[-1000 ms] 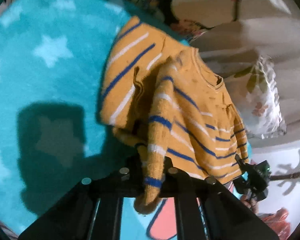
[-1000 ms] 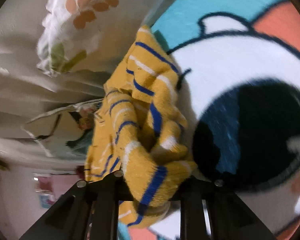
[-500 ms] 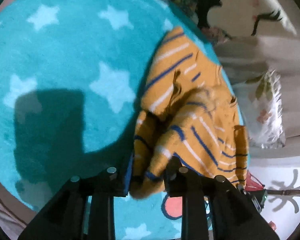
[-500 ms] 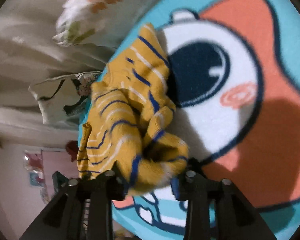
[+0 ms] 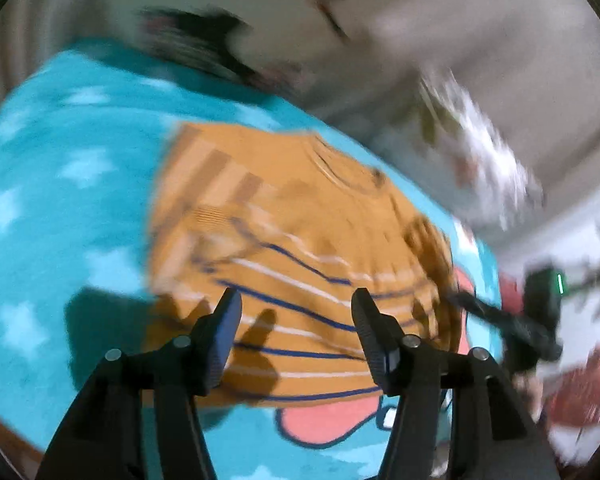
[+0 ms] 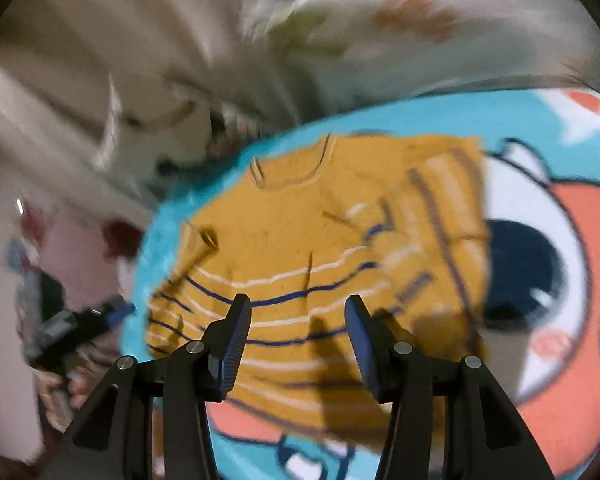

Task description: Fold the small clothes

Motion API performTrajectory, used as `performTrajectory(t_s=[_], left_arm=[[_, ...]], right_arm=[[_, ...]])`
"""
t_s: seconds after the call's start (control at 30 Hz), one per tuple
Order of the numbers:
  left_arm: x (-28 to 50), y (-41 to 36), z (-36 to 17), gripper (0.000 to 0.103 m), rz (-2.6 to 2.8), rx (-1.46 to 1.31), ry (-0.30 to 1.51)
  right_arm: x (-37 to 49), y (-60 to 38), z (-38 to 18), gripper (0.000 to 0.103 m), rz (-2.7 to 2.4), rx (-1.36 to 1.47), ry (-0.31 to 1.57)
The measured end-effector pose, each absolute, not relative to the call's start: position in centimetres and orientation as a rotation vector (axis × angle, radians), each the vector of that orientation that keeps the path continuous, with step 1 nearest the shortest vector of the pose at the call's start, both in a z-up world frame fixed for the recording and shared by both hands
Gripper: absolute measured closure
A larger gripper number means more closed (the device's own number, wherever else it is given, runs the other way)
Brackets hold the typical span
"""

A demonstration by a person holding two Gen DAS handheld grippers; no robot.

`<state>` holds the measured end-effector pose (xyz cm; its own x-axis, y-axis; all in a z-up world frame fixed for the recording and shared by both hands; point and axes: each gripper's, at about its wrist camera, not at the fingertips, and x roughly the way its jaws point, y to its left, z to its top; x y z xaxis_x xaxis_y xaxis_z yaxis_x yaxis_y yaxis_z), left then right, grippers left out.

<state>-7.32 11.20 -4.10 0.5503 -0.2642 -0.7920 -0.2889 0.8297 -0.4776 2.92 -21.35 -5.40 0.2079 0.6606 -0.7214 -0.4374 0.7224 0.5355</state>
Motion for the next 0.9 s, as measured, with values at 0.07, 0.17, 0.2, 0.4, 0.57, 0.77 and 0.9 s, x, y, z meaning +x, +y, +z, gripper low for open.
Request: performTrajectory(t_s=[0.07, 0.17, 0.2, 0.4, 0.57, 0.77, 0.9], left_arm=[[-5.4, 10.5, -5.6, 0.047, 0.009, -0.565, 1.052], [-2.4, 12.6, -8.1, 0.047, 0.102, -0.549, 1.097], [-1.7, 13.7, -8.6, 0.050, 0.143, -0.553, 1.100], [-0.2, 18.9, -8.9, 0.052, 0.183, -0.697, 1.048], [-0.3, 22.5, -9.8, 0.052, 0.260, -0.803, 1.039], [-2.9, 23.0, -7.8, 0.049, 0.310, -0.780, 1.021], [-5.4, 21.5, -6.4, 0.041, 0.371, -0.782, 0.990]], right_arm=[[4.4, -19.4, -6.9, 0.050, 0.764, 0.185, 1.156], [7.0, -18.6, -8.1, 0.050, 0.682, 0.143, 1.151], [7.8, -18.8, -8.3, 0.050, 0.650, 0.138, 1.146], [12.0, -21.1, -8.8, 0.056, 0.557, 0.246, 1.156], [13.6, -22.7, -8.4, 0.053, 0.459, 0.280, 1.142], [12.0, -25.1, -4.6, 0.052, 0.479, 0.303, 1.089], [8.0, -23.8, -2.1, 0.050, 0.560, 0.217, 1.064]])
